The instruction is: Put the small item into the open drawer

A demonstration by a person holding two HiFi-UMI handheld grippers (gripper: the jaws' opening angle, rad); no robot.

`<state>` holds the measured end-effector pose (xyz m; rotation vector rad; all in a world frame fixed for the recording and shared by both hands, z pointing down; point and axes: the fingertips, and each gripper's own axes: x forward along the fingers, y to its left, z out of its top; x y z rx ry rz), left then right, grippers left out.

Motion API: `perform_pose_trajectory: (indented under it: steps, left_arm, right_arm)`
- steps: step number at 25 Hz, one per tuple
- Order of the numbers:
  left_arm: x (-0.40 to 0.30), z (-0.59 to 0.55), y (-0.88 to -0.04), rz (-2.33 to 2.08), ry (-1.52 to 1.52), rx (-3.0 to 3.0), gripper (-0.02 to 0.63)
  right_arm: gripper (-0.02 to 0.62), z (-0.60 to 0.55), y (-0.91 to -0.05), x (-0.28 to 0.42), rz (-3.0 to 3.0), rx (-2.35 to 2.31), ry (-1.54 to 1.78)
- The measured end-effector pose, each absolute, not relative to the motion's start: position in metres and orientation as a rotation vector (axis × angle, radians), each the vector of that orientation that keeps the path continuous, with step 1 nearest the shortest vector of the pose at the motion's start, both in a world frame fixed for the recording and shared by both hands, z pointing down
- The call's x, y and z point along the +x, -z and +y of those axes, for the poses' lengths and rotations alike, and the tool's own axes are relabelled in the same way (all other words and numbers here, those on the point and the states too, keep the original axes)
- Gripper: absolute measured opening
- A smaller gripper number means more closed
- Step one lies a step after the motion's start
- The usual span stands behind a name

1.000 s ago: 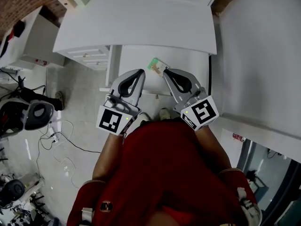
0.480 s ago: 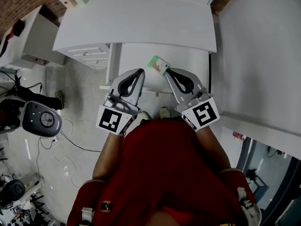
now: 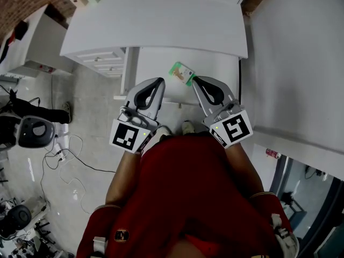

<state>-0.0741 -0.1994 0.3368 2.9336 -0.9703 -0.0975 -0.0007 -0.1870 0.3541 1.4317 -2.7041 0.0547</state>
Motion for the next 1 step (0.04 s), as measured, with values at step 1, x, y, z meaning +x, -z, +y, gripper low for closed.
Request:
perform_pose_trajectory:
  steps: [1]
  left_arm:
    - [-0.0743,-0.1998,-0.3364,-0.970,0.099,2.935,0.000]
  right_arm:
    - [0.012,-0.1873,-0.3541,-0.0006,-2.702,1.432,-0.055]
